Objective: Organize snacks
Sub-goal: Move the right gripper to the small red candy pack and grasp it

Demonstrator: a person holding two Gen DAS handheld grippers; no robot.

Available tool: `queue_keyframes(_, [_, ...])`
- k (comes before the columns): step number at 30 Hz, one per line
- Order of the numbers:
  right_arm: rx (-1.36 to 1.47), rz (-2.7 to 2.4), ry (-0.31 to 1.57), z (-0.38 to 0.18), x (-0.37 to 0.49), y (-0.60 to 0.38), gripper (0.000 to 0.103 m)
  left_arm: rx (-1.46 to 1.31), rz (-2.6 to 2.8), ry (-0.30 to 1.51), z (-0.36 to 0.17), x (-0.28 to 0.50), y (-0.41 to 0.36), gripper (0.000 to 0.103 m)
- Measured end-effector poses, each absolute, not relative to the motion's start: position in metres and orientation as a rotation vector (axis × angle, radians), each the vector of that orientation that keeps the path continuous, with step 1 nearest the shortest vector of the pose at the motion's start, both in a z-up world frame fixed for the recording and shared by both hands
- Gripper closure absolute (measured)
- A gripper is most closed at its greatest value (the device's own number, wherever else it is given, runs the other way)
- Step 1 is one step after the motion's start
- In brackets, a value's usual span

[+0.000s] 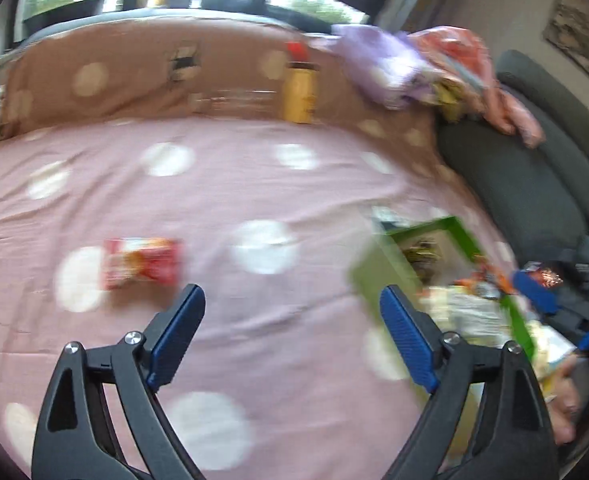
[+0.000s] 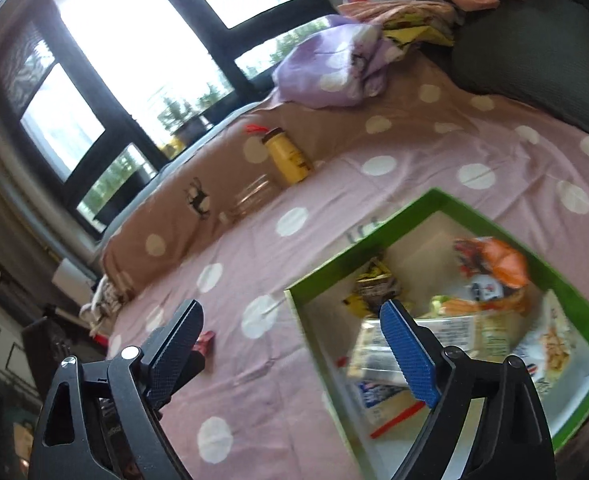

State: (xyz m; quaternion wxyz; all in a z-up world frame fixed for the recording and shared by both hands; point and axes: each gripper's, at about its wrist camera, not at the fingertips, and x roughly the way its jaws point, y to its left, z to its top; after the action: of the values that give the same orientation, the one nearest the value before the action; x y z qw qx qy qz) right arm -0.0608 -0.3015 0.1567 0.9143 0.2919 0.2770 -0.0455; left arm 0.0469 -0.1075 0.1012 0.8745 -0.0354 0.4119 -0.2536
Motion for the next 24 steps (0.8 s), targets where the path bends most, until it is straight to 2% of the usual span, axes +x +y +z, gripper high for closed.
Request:
queue_keyframes(4, [0.564,0.020,0.657,0.155,-0.014,-0.252,0.013,-0.237,-0.413,0.927,0.077,0.081,-0.037,0.014])
queue_keyframes(7, [0.552,0.139,0.761,0.142,0.030,-0.213,0.013,-0.323,-0.378,1.020,0.049,0.103,-0.012,0.014])
queue_keyframes(11, [0.527,0.202,0.908,0.111,0.091,-0.174,0.013,-0.354,-0.353,1.092,0.021,0.121,-0.005,0.014])
queue_keyframes(18, [0.476,0.156,1.052,0.053,0.157,-0.151,0.015,-0.389,-0.444,1.051,0.021,0.140,-0.010,0.015])
queue_keyframes(22, [0.495,0.190,1.084,0.029,0.171,-0.151,0.021,-0.286,-0.428,1.007,0.021,0.142,-0.022,0.027])
queue_keyframes(23, [0.475,0.196,1.060,0.029,0.171,-0.150,0.022,-0.283,-0.438,1.001,0.019,0.143,-0.024,0.033])
queue_keyframes(24, [0.450,0.198,1.046,0.030,0.171,-0.148,0.028,-0.274,-0.441,1.000,0.018,0.143,-0.026,0.044])
